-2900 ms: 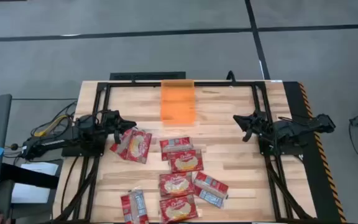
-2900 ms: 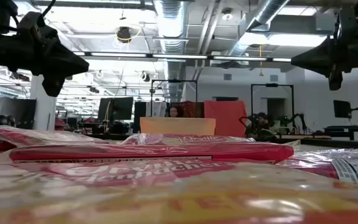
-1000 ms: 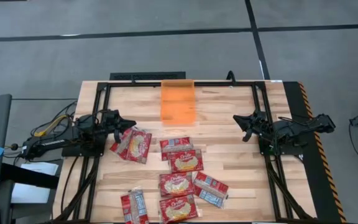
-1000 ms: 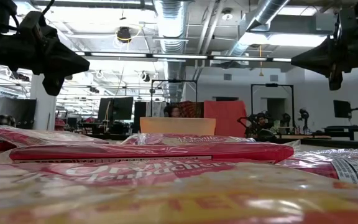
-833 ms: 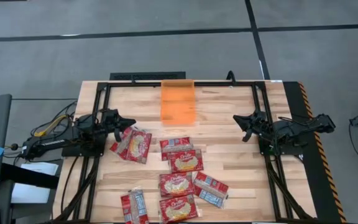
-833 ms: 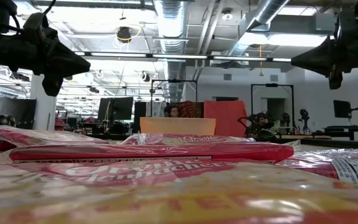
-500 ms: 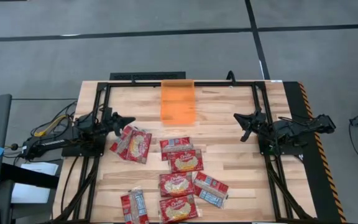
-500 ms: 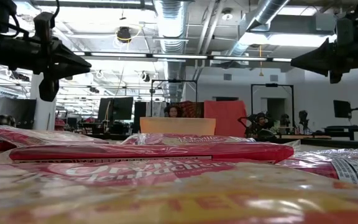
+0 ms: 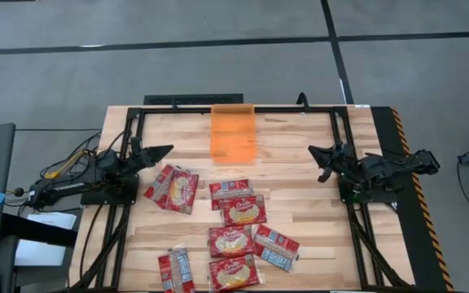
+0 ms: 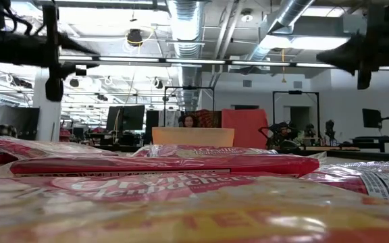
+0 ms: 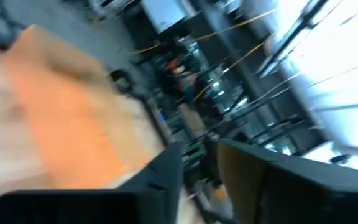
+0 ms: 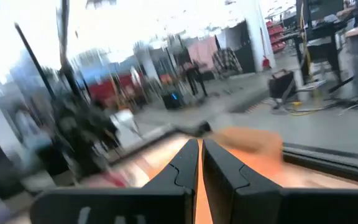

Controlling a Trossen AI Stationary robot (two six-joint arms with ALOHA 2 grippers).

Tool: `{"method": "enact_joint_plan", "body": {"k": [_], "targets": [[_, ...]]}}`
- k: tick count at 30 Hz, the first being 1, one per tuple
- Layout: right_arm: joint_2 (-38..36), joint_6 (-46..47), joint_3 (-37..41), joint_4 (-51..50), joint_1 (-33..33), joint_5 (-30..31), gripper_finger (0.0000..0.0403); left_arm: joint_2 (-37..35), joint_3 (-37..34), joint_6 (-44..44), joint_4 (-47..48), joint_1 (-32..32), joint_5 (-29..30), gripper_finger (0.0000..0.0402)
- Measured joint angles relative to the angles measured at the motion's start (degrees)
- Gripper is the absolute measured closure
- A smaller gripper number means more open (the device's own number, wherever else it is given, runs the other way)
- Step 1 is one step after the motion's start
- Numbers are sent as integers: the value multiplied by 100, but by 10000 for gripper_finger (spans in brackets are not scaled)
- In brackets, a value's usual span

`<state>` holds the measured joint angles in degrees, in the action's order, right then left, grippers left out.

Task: Sort popcorn bags into baskets
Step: Put the red popcorn bag into the orange bin

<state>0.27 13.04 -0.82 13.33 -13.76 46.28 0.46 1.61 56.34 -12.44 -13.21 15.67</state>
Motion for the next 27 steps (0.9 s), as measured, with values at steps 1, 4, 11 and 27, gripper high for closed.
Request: {"method": "enact_joint_plan", "body": {"k": [1, 4, 11, 27], "targets": [[0, 56, -3, 249, -7, -2, 354, -1, 42, -13, -261, 0, 3, 285], [0, -161, -20, 984, -6, -133, 353, 62, 197, -142, -976, 0, 97, 225], [22, -1185, -797, 995, -12, -450, 307, 1402, 1539, -296, -726, 0, -326, 103], [236, -837, -1882, -1971, 2, 188, 134, 6998, 6036, -80, 7235, 559, -1137, 77]]}}
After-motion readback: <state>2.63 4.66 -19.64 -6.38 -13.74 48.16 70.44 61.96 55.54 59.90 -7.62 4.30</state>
